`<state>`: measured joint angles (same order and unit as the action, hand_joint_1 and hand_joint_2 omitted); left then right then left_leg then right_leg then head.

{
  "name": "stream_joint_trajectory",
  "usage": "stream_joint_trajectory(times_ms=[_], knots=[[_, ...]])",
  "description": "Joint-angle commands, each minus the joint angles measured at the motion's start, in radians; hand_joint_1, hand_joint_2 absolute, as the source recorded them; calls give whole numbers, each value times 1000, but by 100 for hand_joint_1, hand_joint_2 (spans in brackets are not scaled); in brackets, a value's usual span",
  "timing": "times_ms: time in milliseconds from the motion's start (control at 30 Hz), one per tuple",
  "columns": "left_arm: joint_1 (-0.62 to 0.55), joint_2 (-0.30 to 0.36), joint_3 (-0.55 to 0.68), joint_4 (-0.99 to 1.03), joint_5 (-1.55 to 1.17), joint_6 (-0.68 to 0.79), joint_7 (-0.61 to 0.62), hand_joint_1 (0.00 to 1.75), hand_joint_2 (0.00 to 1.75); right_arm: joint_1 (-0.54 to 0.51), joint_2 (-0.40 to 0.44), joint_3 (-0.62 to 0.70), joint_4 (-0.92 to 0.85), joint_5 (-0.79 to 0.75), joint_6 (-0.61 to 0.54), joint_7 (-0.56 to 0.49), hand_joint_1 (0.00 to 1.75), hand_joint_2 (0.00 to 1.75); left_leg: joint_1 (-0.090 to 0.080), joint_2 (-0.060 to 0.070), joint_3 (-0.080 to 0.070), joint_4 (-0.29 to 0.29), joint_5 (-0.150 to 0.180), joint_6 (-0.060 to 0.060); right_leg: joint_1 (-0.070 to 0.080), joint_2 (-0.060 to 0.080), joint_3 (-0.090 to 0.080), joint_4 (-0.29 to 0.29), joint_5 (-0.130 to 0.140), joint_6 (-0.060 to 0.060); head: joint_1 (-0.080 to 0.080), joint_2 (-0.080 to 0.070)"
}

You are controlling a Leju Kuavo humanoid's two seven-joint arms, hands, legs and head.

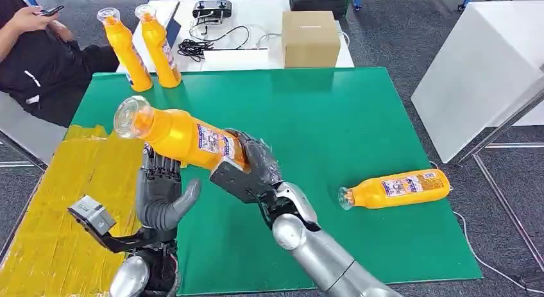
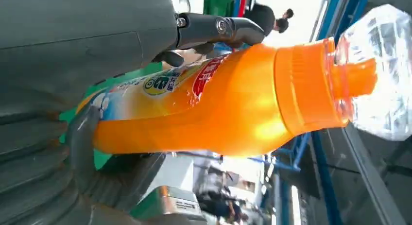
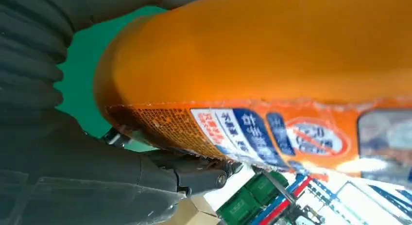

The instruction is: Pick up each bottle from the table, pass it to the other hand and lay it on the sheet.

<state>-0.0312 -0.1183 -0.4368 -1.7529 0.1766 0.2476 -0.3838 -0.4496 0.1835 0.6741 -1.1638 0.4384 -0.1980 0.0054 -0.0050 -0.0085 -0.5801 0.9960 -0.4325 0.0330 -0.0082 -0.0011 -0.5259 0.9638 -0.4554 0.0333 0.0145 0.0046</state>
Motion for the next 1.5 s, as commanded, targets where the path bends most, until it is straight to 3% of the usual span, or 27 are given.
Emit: stream_joint_trajectory(times_ms=[33,367,567,767,900,1267,1300,1500], knots=[[-69,19,-79,61,-5,15,12,0,175,-51,0,87,128,33,-11,6,175,175,1,0,3,-1,-1,-2,1,-1,4,-2,-1,-1,0,0],[-70,23,-80,59,-6,25,13,0,175,-47,2,87,132,32,-4,6,175,175,1,0,2,0,0,-1,1,-1,2,-1,0,0,0,0],[-53,26,-31,33,-5,82,28,0,175,35,28,244,181,264,-72,26,175,175,2,1,5,-2,-1,-2,2,0,5,-3,0,-1,0,0],[4,27,46,-7,-27,98,48,0,175,70,-4,363,199,360,-80,15,175,175,3,1,7,-3,-2,-3,3,0,8,-5,-1,-1,-1,0],[17,23,82,2,-43,82,52,0,175,93,-41,378,135,407,-91,34,175,175,2,-1,3,-2,-1,-2,2,-1,3,-3,-1,-1,0,0],[0,41,102,53,-94,47,97,0,175,91,-47,386,114,483,-79,50,175,175,2,-2,2,-2,0,-2,2,-3,2,-3,-1,-1,0,0],[1,38,101,52,-96,47,95,175,175,91,-46,386,117,482,-76,50,175,175,3,-3,3,-2,-1,-3,3,-4,5,-4,-2,-2,0,0],[12,25,109,41,-85,37,74,175,175,92,-44,371,116,470,-61,48,175,175,3,-3,4,-1,-1,-2,3,-4,5,-4,-2,-1,0,0]])
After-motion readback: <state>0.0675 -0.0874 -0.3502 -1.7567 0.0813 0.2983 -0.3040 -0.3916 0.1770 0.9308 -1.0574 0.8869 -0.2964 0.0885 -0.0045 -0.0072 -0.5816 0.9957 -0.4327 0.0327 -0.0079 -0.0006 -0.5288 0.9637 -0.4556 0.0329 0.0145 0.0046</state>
